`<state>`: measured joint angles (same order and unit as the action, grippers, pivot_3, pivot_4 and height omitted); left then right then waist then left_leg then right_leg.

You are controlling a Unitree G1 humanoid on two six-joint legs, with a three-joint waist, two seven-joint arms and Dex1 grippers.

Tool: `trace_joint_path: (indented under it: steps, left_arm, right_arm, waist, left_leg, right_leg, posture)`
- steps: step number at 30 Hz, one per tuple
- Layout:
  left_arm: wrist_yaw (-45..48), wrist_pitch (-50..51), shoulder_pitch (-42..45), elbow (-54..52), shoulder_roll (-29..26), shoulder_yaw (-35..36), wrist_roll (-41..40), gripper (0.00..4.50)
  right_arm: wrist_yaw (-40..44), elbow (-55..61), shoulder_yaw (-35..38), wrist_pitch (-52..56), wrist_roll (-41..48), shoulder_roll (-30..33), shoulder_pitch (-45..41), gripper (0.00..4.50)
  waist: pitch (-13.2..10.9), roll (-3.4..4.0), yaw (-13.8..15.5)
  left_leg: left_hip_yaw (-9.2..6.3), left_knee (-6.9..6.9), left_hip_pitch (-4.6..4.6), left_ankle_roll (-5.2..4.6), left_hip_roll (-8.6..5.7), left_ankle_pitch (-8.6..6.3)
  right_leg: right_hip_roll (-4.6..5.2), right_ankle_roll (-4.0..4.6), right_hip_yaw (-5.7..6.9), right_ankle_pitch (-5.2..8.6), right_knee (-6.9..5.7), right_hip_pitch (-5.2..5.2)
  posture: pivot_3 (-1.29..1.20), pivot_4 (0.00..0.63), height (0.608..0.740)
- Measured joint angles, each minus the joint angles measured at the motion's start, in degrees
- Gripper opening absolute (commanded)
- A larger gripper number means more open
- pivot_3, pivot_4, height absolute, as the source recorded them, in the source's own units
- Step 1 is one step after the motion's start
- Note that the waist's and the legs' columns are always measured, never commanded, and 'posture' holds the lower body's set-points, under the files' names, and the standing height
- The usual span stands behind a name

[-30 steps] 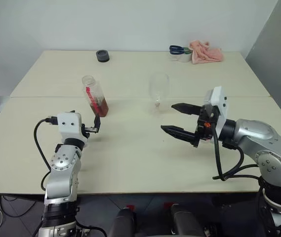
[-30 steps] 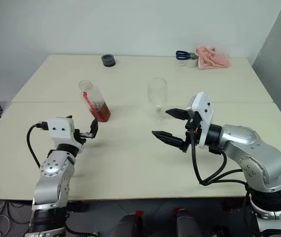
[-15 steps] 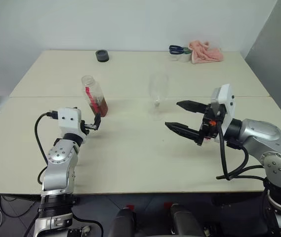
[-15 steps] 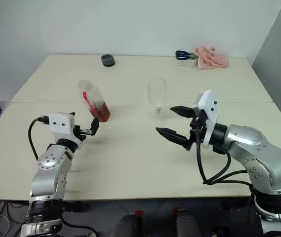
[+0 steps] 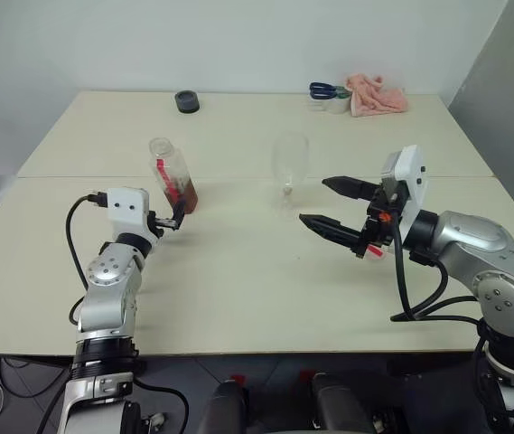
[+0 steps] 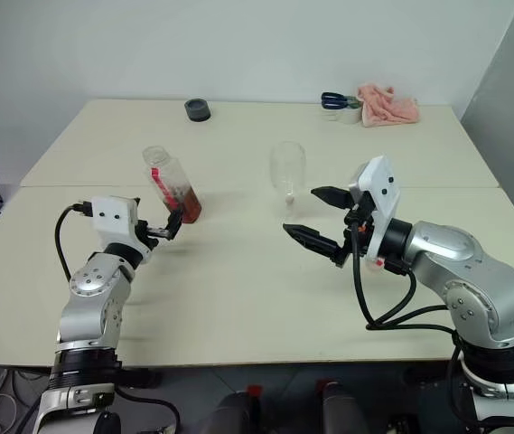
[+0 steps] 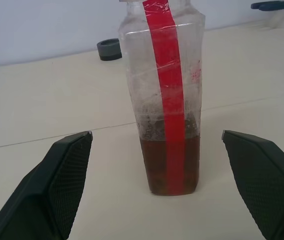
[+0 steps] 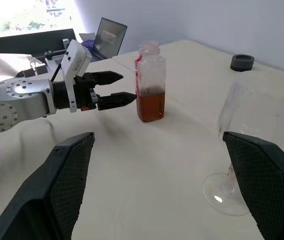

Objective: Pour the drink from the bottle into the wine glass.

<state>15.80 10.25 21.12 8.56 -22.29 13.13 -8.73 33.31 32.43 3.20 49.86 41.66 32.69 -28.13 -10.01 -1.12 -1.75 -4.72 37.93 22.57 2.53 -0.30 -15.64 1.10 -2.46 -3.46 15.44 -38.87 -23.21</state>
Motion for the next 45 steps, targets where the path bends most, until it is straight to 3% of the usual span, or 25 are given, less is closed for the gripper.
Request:
trace_joint_path:
  steps: [12, 26, 29, 36, 45]
  left_arm:
    - [2.60, -7.14, 8.93, 14.83, -0.48, -0.38, 0.39, 4.50]
    - [6.77, -22.40, 23.27, 42.81, -1.25, -1.19, 1.89, 4.50]
    - [7.51, -24.60, 24.81, 46.27, -1.25, -1.31, 2.22, 3.93]
    - [8.63, -27.03, 25.49, 49.13, -1.37, -1.34, 2.27, 1.89]
    - [8.50, -27.13, 25.41, 49.06, -1.39, -1.58, 2.50, 1.75]
  right_arm:
    - [-0.65, 0.03, 0.09, -2.47, -0.61, 0.16, 3.01, 4.37]
    - [-2.57, 0.11, 0.13, -2.25, -0.07, 0.50, 1.17, 4.37]
    - [-3.60, 0.16, 0.16, -1.64, 0.17, 0.50, -0.20, 4.50]
    - [-5.69, 0.75, 0.20, -0.12, 1.37, 0.48, -0.59, 4.50]
    - [-7.10, 1.25, 0.21, -0.03, 1.93, 0.51, 0.15, 4.50]
  waist:
    - [-0.05, -0.07, 0.02]
    - [-0.11, -0.18, -0.05]
    - [-0.11, -0.18, -0.07]
    - [-0.11, -0.18, -0.07]
    - [-0.11, -0.18, -0.08]
  left_leg:
    - [-0.03, 0.01, 0.03, 0.00, -0.02, 0.00]
    - [-0.07, 0.02, 0.10, 0.00, -0.03, 0.00]
    - [-0.09, 0.02, 0.12, 0.00, -0.03, 0.00]
    - [-0.12, 0.03, 0.14, 0.00, -0.03, 0.00]
    - [-0.14, 0.03, 0.14, 0.00, -0.03, 0.01]
  right_leg:
    - [0.01, 0.00, 0.05, 0.00, 0.00, -0.01]
    - [0.01, 0.00, 0.12, 0.00, 0.00, -0.04]
    - [0.01, 0.00, 0.14, 0.00, 0.00, -0.06]
    - [0.02, 0.00, 0.17, -0.01, -0.01, -0.07]
    - [0.02, 0.00, 0.18, 0.00, -0.02, -0.07]
  posture:
    - [0.00, 0.150, 0.740]
    - [0.00, 0.150, 0.740]
    - [0.00, 0.150, 0.740]
    - [0.00, 0.150, 0.740]
    - [0.00, 0.150, 0.740]
